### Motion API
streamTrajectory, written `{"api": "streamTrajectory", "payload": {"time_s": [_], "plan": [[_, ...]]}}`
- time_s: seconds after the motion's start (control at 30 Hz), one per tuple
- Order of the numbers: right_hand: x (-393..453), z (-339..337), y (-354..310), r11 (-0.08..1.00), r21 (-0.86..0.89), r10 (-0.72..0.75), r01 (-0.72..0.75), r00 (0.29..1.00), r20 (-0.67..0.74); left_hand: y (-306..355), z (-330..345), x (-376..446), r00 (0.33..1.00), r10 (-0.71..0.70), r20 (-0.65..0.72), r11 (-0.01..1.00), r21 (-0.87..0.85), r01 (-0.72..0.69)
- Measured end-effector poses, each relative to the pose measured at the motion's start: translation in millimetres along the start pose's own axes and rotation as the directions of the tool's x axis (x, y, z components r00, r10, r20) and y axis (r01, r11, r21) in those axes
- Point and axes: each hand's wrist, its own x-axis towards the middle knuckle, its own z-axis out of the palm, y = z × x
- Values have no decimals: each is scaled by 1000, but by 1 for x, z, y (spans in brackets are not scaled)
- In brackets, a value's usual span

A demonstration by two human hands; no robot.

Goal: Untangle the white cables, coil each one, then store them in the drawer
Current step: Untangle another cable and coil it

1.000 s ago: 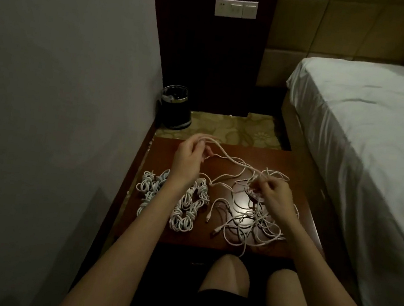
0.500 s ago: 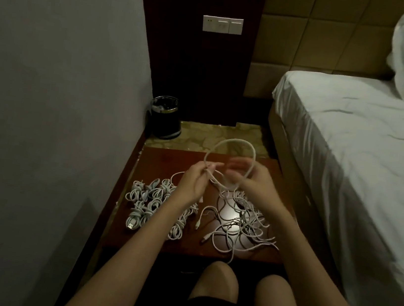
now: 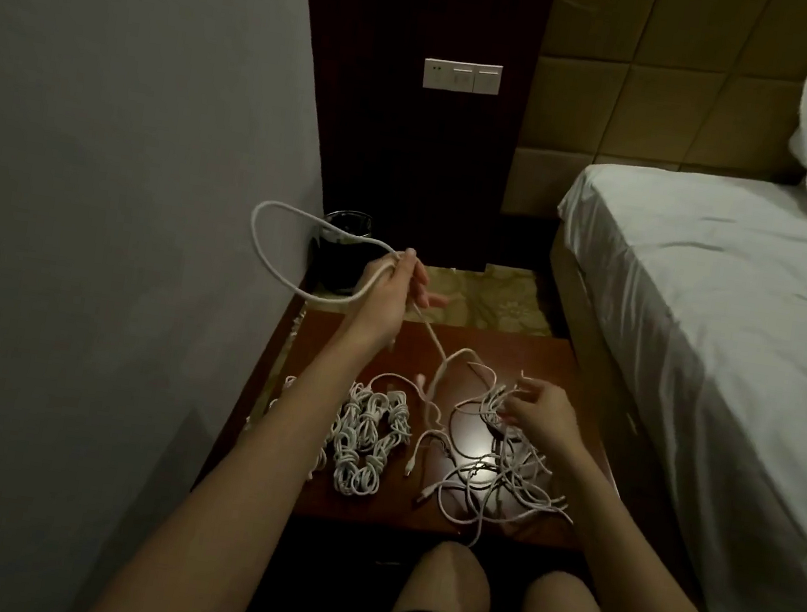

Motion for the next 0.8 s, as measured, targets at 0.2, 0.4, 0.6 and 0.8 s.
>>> {"api": "streamTrajectory", "payload": {"time_s": [0.2,0.4,0.6,0.8], "plan": [[-46,29,-69,879,224,-463,421,866,188,10,21,-2,997,56,61,993,-103,-49],[-42,59,-58,935,76,-353,347,877,327,32,8,5,988,113,105,992,-73,-106],[-28,40,-14,959,-238,-88,150,963,254,43,-27,10,992,129,3,990,59,-129],[-31,1,-64,962,164,-234,219,969,81,-13,-10,-8,973,-110,204,937,347,33]]}}
